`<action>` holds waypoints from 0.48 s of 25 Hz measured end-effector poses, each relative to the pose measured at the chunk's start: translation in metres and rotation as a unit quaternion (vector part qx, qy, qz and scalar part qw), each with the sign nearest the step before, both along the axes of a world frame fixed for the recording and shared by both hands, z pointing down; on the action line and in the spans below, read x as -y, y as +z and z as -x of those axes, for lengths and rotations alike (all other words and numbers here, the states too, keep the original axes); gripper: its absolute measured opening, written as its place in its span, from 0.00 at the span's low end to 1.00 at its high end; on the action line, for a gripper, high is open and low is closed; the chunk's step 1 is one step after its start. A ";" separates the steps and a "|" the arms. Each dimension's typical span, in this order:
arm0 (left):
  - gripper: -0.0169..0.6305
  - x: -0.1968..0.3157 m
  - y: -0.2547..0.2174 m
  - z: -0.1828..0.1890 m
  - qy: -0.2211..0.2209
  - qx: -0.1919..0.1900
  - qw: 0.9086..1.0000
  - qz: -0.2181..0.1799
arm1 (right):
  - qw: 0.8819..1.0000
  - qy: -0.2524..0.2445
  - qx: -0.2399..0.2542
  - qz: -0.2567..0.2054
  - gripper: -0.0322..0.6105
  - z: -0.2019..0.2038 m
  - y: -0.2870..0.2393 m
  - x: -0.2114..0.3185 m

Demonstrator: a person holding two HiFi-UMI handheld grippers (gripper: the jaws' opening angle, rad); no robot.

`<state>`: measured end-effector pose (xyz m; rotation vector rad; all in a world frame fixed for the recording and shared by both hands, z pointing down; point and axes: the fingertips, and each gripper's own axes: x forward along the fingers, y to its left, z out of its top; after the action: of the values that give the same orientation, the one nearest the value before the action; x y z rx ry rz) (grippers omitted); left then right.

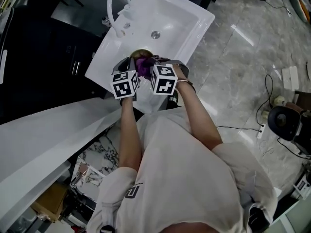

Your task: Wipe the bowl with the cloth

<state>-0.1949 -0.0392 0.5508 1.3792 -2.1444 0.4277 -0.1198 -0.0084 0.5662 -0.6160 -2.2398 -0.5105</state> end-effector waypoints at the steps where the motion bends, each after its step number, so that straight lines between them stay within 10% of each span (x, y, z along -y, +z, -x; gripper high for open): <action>1: 0.06 -0.003 0.001 0.004 -0.006 0.004 1.000 0.001 | 1.000 -0.010 -0.007 0.020 0.16 -0.006 -0.003 -0.001; 7: 0.05 -0.007 -0.014 0.025 0.003 0.064 0.998 0.012 | 0.999 0.033 -0.028 0.012 0.16 -0.041 -0.007 0.068; 12: 0.05 0.012 -0.026 0.007 0.105 0.163 0.980 0.041 | 0.996 0.082 0.033 -0.008 0.16 -0.031 -0.035 0.133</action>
<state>-0.2020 -0.0514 0.5247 1.5855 -2.2082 0.8672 -0.0884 -0.1414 0.5311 -0.4081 -2.3211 -0.4715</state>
